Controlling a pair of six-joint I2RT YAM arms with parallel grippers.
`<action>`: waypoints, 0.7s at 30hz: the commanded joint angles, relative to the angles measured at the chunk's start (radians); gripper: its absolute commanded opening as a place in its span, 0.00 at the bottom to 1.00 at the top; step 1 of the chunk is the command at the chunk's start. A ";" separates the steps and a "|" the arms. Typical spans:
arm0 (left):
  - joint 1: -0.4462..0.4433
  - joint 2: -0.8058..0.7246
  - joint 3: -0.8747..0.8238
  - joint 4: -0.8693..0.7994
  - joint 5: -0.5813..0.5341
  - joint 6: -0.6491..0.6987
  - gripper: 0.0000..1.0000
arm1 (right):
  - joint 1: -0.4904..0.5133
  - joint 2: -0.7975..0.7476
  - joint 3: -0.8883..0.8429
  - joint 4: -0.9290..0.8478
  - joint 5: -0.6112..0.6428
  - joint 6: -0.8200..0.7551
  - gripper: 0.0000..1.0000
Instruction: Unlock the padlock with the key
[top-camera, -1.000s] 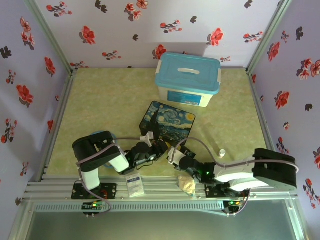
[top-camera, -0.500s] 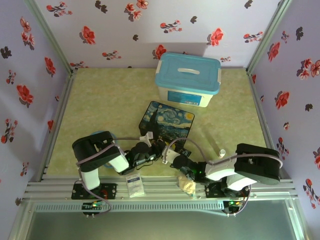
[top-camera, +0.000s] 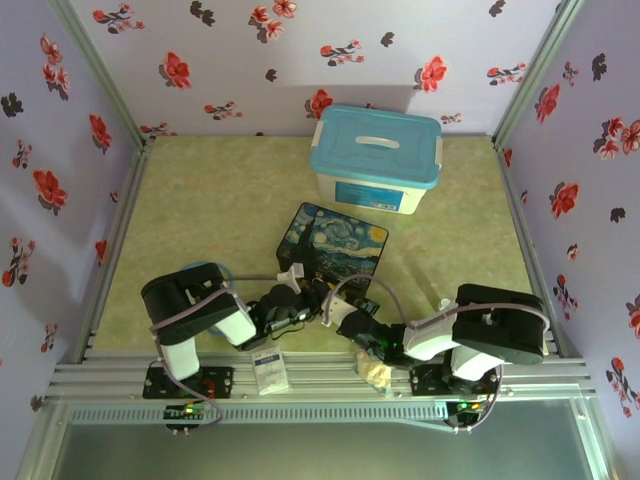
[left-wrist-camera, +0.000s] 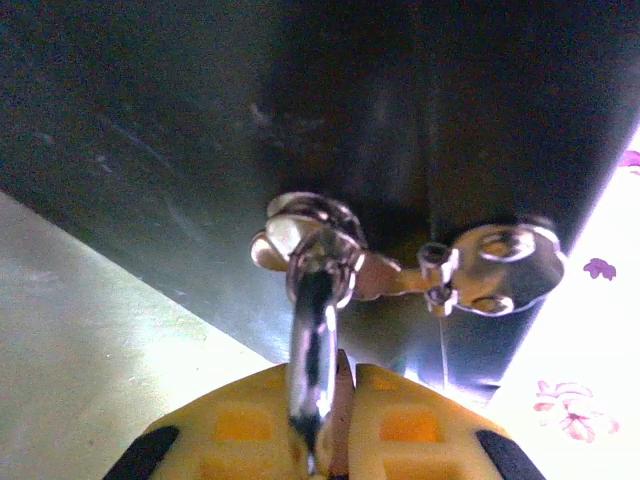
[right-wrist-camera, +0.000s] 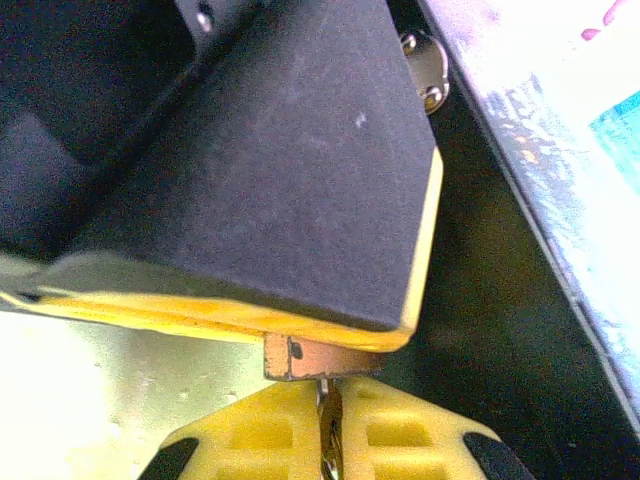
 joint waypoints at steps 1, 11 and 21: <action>-0.013 -0.030 0.000 0.039 0.034 0.011 0.00 | -0.017 -0.050 -0.013 0.011 -0.160 0.128 0.04; -0.023 -0.011 -0.006 0.038 0.021 0.036 0.06 | -0.165 -0.165 -0.045 -0.043 -0.505 0.325 0.00; -0.017 -0.005 -0.022 0.028 -0.024 0.056 0.06 | -0.165 -0.210 -0.024 -0.134 -0.396 0.362 0.45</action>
